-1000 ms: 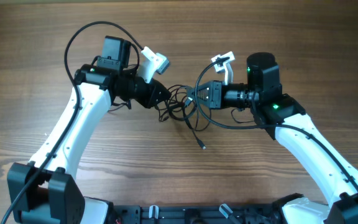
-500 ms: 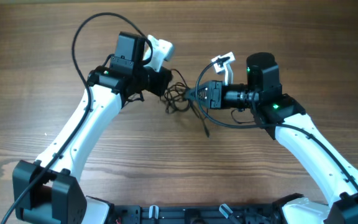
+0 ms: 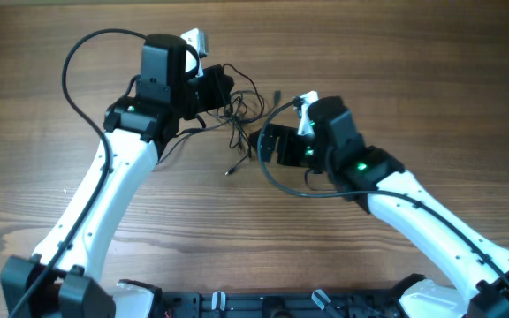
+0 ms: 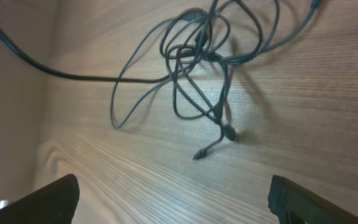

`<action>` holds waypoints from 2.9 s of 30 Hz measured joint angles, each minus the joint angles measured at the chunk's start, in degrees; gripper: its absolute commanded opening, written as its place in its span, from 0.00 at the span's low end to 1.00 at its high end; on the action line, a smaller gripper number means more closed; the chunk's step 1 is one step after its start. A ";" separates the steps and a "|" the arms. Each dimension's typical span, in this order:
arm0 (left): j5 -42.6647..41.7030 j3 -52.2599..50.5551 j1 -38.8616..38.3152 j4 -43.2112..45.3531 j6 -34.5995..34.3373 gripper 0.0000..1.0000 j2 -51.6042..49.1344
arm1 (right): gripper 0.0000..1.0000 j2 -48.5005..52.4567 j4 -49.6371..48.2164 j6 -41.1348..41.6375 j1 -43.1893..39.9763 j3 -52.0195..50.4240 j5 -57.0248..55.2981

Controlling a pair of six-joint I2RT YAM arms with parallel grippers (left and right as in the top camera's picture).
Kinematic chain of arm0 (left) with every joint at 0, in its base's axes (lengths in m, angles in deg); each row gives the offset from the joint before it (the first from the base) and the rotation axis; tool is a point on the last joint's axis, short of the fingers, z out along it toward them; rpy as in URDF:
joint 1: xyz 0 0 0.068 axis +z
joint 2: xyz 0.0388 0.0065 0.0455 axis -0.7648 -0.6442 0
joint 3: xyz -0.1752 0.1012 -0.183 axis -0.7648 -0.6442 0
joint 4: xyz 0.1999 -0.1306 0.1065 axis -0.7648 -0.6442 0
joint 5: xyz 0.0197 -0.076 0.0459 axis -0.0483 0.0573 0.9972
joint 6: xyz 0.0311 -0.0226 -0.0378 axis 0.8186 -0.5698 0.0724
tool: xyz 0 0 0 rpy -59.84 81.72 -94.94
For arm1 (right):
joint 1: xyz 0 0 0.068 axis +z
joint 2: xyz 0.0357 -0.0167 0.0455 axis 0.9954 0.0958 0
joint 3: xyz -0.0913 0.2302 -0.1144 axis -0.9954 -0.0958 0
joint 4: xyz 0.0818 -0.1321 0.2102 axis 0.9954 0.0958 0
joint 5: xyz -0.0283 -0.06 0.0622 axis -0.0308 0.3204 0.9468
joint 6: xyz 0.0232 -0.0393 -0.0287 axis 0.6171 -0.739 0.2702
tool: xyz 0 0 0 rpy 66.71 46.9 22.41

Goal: Untangle cables

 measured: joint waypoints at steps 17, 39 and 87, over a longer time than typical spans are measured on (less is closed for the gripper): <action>-10.51 -0.09 2.38 9.01 5.25 0.04 18.64 | 0.04 22.91 -31.67 14.60 2.56 0.26 -5.07; -16.48 -0.42 26.67 0.87 6.69 0.55 18.88 | 0.95 10.67 3.48 -16.17 -32.02 0.15 0.63; 5.27 -0.26 -11.23 0.94 -9.86 1.00 -13.84 | 0.04 20.50 -22.27 -22.01 -33.00 0.28 12.63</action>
